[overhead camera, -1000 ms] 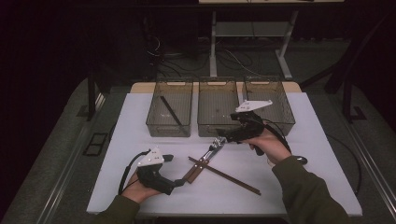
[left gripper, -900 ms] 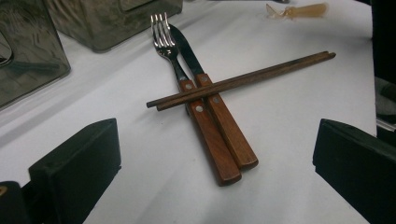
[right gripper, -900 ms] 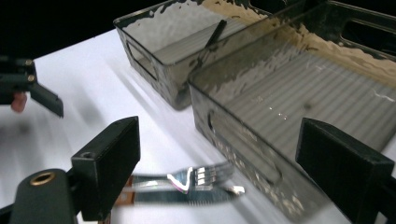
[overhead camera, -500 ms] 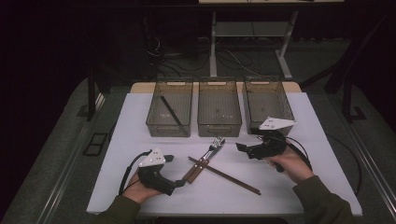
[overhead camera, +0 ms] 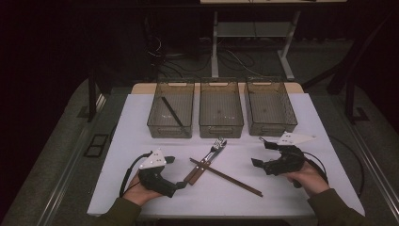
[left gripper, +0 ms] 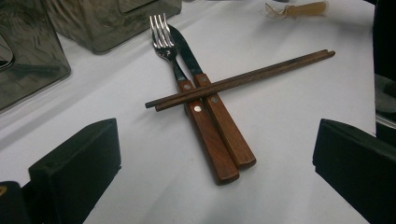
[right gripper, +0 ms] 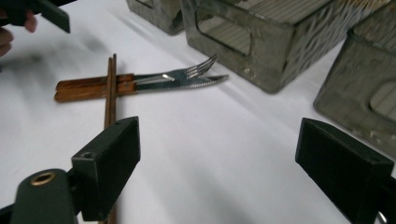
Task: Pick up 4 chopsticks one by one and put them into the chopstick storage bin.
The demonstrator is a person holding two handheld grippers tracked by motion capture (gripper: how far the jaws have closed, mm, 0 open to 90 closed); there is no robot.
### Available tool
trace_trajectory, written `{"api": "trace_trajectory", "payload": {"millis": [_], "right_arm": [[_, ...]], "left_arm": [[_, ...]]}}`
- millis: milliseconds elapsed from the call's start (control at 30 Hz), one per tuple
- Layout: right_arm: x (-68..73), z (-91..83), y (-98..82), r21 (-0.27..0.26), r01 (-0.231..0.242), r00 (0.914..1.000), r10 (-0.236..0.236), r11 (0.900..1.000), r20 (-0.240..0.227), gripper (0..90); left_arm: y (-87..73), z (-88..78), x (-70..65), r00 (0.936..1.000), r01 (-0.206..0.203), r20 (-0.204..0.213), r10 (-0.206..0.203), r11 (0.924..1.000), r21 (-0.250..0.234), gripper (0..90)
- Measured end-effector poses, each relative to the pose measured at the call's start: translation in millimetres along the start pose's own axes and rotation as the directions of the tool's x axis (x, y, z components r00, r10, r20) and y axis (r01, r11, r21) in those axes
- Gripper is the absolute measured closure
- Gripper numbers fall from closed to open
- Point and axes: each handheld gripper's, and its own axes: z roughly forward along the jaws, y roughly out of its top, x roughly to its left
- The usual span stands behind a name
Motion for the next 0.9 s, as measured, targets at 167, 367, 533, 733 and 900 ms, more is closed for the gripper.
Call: {"api": "trace_trajectory", "payload": {"millis": [167, 367, 533, 733, 900], "right_arm": [[-3.0, -11.9, -9.2, 0.009, -0.022, 0.9997, 0.022, 1.0, -0.014, 13.9], [-5.4, -20.7, -17.7, 0.019, -0.012, 0.9998, 0.012, 1.0, -0.016, 13.8], [-10.1, -28.4, -24.4, 0.021, -0.015, 0.9994, 0.016, 1.0, -0.031, 13.8], [-13.2, -36.3, -31.6, 0.023, -0.021, 0.9993, 0.021, 1.0, -0.03, 13.9], [-11.1, -38.3, -37.8, 0.022, -0.022, 0.9987, 0.023, 1.0, -0.045, 13.9]], "left_arm": [[0.2, -0.3, -0.2, 1.0, -0.001, 0.0, 0.001, 1.0, -0.001, 0.0], [0.1, -0.8, -0.4, 1.0, -0.001, -0.001, 0.001, 1.0, 0.0, 0.0], [0.1, -0.9, -0.7, 1.0, -0.001, -0.002, 0.001, 1.0, 0.0, 0.0], [0.3, -0.6, -0.8, 1.0, -0.001, -0.003, 0.001, 1.0, -0.001, 0.0], [0.3, -0.3, -1.0, 1.0, -0.001, -0.003, 0.001, 1.0, -0.002, 0.0]]}}
